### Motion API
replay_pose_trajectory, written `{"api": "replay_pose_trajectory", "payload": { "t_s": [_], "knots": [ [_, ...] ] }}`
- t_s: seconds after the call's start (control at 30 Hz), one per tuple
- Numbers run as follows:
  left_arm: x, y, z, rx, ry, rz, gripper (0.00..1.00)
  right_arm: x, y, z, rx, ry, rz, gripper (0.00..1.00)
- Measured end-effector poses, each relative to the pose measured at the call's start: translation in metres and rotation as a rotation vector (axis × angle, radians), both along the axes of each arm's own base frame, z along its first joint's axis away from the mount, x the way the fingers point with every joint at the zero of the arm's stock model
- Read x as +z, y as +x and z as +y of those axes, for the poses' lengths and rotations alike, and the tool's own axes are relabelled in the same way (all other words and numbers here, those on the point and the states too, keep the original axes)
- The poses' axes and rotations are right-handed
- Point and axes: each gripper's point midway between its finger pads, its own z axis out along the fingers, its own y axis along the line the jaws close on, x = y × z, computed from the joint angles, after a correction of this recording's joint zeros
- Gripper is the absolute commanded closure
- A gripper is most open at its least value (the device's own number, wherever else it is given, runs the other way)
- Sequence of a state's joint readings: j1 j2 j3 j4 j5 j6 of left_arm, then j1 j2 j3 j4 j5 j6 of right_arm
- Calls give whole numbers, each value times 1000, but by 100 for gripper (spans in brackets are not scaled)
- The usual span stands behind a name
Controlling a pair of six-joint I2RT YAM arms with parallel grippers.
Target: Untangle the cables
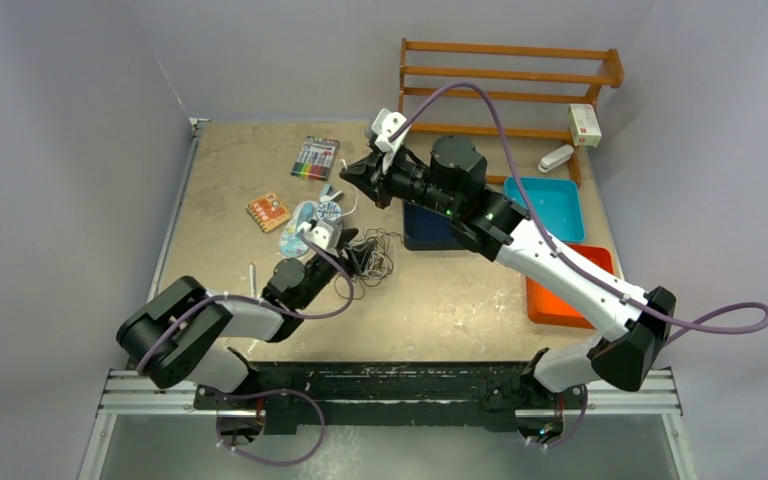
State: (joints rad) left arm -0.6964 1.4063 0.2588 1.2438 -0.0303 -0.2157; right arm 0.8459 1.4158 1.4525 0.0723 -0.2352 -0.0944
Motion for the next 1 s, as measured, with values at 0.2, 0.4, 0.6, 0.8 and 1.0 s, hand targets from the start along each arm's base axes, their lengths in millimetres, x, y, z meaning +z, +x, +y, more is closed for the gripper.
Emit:
{"api": "replay_pose_trajectory", "payload": {
  "t_s": [0.2,0.4,0.6,0.8,1.0],
  "knots": [
    [-7,16,-13,2,-19,-15,64,10,-11,-1,46,20,-8,100],
    [-46,22,-20,1,1,55,71,42,-31,-13,83,82,-59,100],
    [-68,22,-21,0,2,113,77,74,-53,-27,125,136,-113,100],
    [-69,23,-19,13,-1,120,77,109,-68,-45,128,183,-182,100],
    [-73,22,-14,32,13,125,77,134,-78,-61,109,198,-245,100]
  ]
}}
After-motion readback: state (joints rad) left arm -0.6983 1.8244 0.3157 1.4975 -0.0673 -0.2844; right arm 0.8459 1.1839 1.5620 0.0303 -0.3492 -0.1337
